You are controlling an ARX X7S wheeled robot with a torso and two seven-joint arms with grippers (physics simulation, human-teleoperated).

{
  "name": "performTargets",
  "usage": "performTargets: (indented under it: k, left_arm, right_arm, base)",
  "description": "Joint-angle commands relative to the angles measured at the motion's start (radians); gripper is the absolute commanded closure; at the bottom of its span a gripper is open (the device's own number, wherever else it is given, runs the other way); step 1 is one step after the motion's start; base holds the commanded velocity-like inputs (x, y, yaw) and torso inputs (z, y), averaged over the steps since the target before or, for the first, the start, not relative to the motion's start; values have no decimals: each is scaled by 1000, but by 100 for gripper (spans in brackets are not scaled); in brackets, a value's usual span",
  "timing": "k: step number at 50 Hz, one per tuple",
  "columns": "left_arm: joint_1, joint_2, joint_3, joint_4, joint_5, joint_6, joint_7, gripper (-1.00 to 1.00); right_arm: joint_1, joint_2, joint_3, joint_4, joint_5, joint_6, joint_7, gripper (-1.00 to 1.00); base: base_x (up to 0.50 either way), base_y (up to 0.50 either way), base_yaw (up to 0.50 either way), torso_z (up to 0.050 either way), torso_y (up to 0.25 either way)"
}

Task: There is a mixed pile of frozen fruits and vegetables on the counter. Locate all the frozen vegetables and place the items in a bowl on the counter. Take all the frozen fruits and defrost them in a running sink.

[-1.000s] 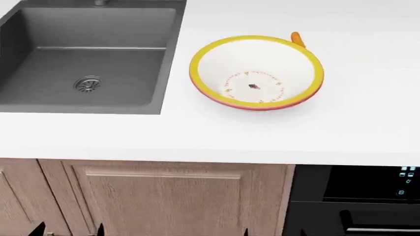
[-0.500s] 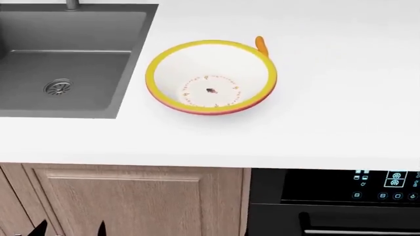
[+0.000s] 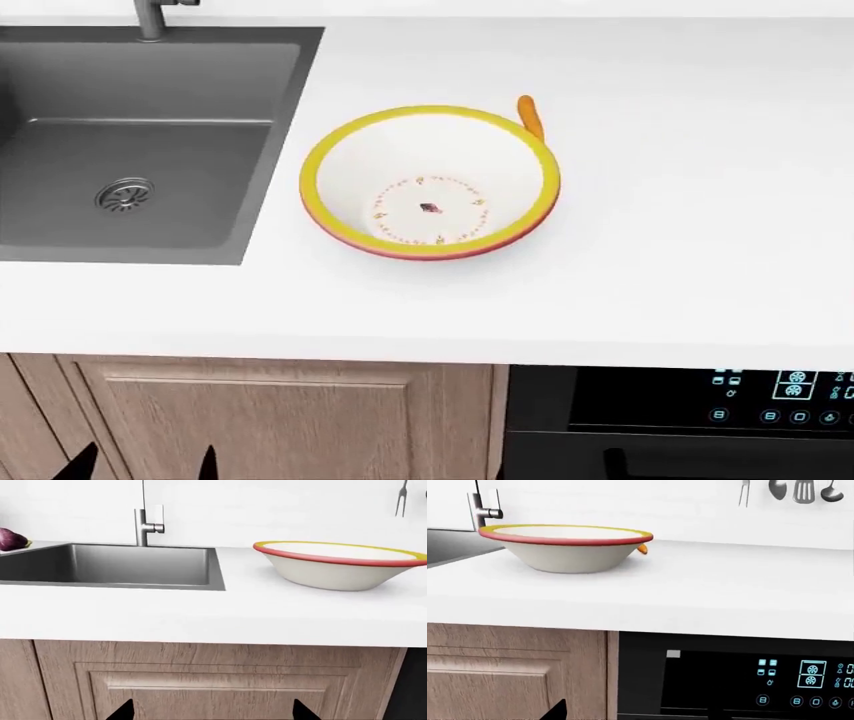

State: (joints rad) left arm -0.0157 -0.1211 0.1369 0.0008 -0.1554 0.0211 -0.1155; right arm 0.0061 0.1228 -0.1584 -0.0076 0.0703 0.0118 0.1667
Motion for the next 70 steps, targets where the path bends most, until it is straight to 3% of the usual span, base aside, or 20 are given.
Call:
performTargets:
  k: [1, 15, 26, 37, 41, 50, 51, 56, 57, 65, 70]
  left_arm:
    - [6, -12, 9, 2, -7, 7, -10, -100]
    - [0, -19, 19, -2, -18, -2, -25, -100]
    - [22, -35, 38, 46, 6, 12, -44, -100]
    - [-91, -90, 23, 354, -99, -391, -86, -100]
    - [-114, -110, 16, 414, -118, -470, -94, -100]
    - [-267, -150, -74, 616, -274, -841, -150, -100]
    - [-276, -159, -73, 634, -281, -853, -146, -100]
    - [-287, -186, -113, 666, -317, -890, -140, -100]
    - [-283, -177, -169, 679, -346, -911, -157, -100]
    - [-280, -202, -184, 704, -378, -947, -148, -100]
    - [-275, -209, -184, 688, -372, -937, -145, -100]
  right_arm:
    - [-1, 9, -13, -1, 1, 2, 15, -100]
    - [7, 18, -25, 4, 3, 8, 31, -100]
    - [-9, 37, -31, -104, -8, 48, 53, -100]
    - [135, 84, 1, -355, 24, 366, 50, -100]
    - [153, 97, 15, -411, 46, 440, 46, -100]
    - [271, 158, 179, -693, 186, 800, 35, -100]
    - [286, 206, 134, -726, 146, 845, 45, -100]
    - [270, 190, 210, -787, 236, 909, 9, -100]
    - [256, 184, 223, -785, 242, 902, 8, -100]
    - [246, 228, 210, -790, 236, 949, 5, -100]
    - [259, 197, 304, -812, 314, 1002, -15, -100]
  base:
    - [0, 0, 0, 50, 0]
    - [0, 0, 0, 50, 0]
    - [0, 0, 0, 0, 0]
    - [0, 0, 0, 0, 0]
    - [0, 0, 0, 0, 0]
    - [0, 0, 0, 0, 0]
    - [0, 0, 0, 0, 0]
    - [0, 0, 0, 0, 0]
    - [0, 0, 0, 0, 0]
    - [0, 0, 0, 0, 0]
    - [0, 0, 0, 0, 0]
